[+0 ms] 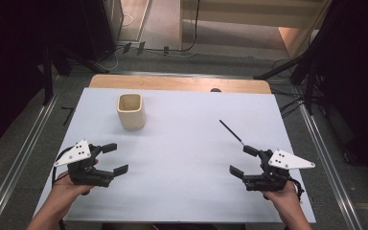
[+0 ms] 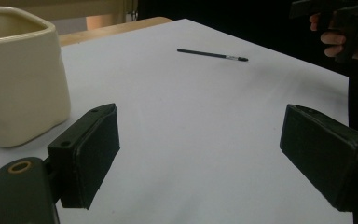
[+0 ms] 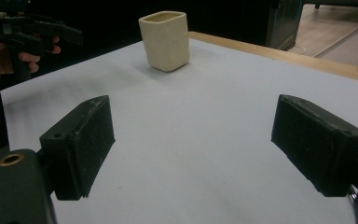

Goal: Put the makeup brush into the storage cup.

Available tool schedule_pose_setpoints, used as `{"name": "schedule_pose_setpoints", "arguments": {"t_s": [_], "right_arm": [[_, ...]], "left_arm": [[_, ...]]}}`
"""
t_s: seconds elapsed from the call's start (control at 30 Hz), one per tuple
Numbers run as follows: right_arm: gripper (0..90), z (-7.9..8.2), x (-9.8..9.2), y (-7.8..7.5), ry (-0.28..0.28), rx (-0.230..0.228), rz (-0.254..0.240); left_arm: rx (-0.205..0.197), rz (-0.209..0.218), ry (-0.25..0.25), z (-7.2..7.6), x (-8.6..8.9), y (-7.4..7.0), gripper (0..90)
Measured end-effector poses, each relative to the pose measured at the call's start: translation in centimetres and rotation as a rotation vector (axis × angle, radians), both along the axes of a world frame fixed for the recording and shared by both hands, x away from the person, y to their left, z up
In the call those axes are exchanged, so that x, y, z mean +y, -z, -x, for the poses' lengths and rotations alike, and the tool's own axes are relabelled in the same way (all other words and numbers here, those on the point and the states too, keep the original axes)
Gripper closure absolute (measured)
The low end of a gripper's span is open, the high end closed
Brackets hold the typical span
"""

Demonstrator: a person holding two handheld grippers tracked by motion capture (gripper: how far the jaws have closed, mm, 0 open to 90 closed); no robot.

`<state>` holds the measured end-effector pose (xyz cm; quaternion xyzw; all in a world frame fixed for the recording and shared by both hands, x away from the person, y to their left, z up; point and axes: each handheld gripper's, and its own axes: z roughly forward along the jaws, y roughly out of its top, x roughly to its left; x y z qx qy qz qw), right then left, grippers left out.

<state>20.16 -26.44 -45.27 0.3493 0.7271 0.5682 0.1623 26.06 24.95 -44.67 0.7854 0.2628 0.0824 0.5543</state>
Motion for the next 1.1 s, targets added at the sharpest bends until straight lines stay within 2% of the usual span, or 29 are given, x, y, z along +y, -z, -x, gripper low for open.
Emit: {"name": "schedule_pose_setpoints", "arguments": {"t_s": [0.13,0.23,0.37,0.53,0.57,0.67,0.87,0.97,1.03,1.1], "right_arm": [[14.1,0.0,0.0,0.0,-0.002,-0.009,0.007],[14.2,-0.1,0.0,0.1,0.000,0.004,0.003],[14.2,-0.2,0.2,0.2,-0.005,0.030,0.016],[14.3,-0.3,0.5,0.5,-0.020,0.032,0.051],[14.3,-0.3,0.5,0.5,-0.024,0.034,0.052],[14.3,-0.4,0.6,0.7,-0.029,0.051,0.062],[14.2,-0.7,0.7,1.2,-0.017,0.089,0.107],[14.2,-0.9,0.8,1.4,-0.021,0.136,0.138],[14.2,-0.9,0.9,1.5,-0.021,0.143,0.150],[14.1,-0.9,0.9,1.5,-0.022,0.145,0.164]], "left_arm": [[0.004,-0.012,-0.001,-0.1,0.0,0.1,12.0],[0.003,-0.012,-0.012,-0.1,0.1,0.1,12.0],[0.020,-0.009,-0.004,0.0,0.0,0.1,12.0],[0.035,-0.050,0.002,0.0,-0.2,0.2,12.0],[0.039,-0.072,0.001,0.0,-0.2,0.2,12.0],[0.082,-0.097,0.004,-0.1,-0.3,0.1,12.0],[0.061,-0.160,-0.012,0.0,-0.5,0.2,12.0],[0.061,-0.165,-0.009,-0.1,-0.6,0.3,12.0],[0.077,-0.173,-0.018,-0.2,-0.6,0.4,12.0],[0.077,-0.178,-0.008,-0.1,-0.6,0.4,12.0]]}}
